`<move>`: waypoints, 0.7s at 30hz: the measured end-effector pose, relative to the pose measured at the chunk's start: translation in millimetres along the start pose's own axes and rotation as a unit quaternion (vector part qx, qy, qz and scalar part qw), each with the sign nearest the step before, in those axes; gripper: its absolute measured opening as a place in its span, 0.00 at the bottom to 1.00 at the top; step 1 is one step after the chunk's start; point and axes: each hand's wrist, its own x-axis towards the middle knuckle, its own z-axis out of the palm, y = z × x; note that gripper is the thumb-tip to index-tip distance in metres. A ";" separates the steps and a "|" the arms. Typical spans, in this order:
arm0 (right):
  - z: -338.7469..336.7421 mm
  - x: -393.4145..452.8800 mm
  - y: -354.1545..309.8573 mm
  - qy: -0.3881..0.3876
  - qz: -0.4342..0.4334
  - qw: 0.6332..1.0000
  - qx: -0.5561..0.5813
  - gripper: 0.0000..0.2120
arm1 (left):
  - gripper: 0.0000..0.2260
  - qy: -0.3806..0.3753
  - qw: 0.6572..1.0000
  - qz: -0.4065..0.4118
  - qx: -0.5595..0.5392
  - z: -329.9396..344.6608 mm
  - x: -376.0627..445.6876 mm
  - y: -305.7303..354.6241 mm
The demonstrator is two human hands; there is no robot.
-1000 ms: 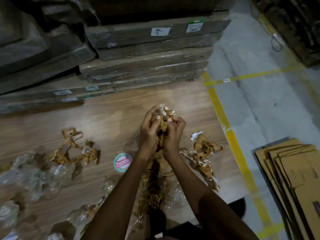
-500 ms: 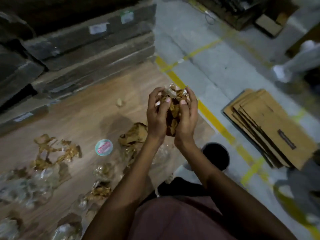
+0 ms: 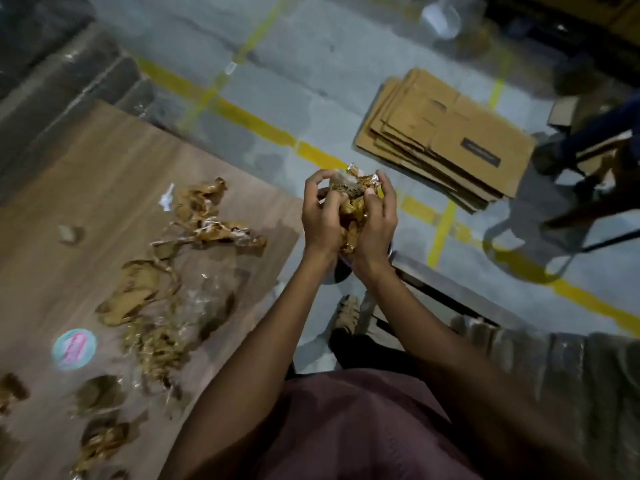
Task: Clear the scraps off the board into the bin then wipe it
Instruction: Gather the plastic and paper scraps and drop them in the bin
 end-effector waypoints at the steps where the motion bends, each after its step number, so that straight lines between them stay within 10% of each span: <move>1: -13.4 15.6 7.9 0.006 0.010 1.000 -0.002 0.22 | 0.13 -0.002 1.000 -0.007 0.019 16.9 4.2 -12.6; 11: -112.5 178.5 161.4 0.068 0.177 0.982 -0.020 0.16 | 0.07 -0.007 0.981 -0.161 0.109 125.6 86.3 -210.5; 21: -150.6 292.1 389.9 0.030 0.362 0.932 0.020 0.25 | 0.26 0.015 0.953 -0.254 0.163 121.0 189.4 -444.4</move>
